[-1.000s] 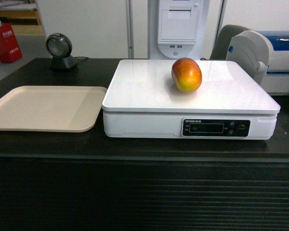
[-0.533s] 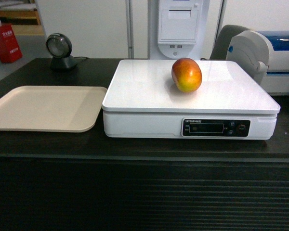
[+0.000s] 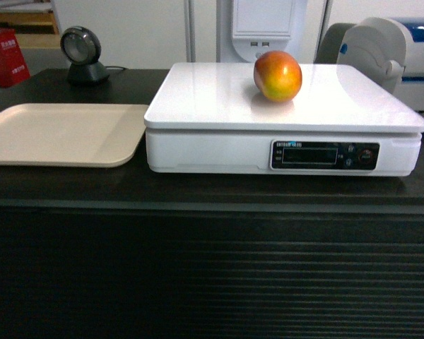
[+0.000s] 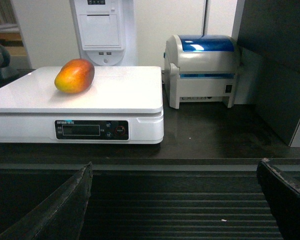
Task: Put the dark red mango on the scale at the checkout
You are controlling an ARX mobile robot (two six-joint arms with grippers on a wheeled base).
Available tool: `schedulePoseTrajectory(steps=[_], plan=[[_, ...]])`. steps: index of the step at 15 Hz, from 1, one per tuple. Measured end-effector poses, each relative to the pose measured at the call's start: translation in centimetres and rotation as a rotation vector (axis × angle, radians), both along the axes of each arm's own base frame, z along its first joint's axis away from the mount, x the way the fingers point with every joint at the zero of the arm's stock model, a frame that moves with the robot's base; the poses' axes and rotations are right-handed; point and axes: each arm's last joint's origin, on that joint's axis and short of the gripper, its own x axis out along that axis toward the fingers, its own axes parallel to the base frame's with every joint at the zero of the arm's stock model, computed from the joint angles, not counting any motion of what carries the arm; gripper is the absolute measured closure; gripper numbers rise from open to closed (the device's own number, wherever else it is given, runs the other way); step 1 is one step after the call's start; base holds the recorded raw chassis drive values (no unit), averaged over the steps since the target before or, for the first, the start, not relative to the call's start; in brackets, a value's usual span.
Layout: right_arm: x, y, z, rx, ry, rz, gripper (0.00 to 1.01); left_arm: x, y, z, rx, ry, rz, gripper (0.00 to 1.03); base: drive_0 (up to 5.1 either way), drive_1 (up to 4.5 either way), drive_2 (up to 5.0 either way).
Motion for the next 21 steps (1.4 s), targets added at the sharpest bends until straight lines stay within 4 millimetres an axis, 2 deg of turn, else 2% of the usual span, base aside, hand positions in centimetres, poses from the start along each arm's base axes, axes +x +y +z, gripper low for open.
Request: schedulePoseTrajectory(steps=[21], plan=[[0.0,0.0,-0.04,0.0,0.004,-0.001,0.03,0.0,0.0,-0.04,-0.001,0.004,0.0,0.05,0.0,0.0,0.0]])
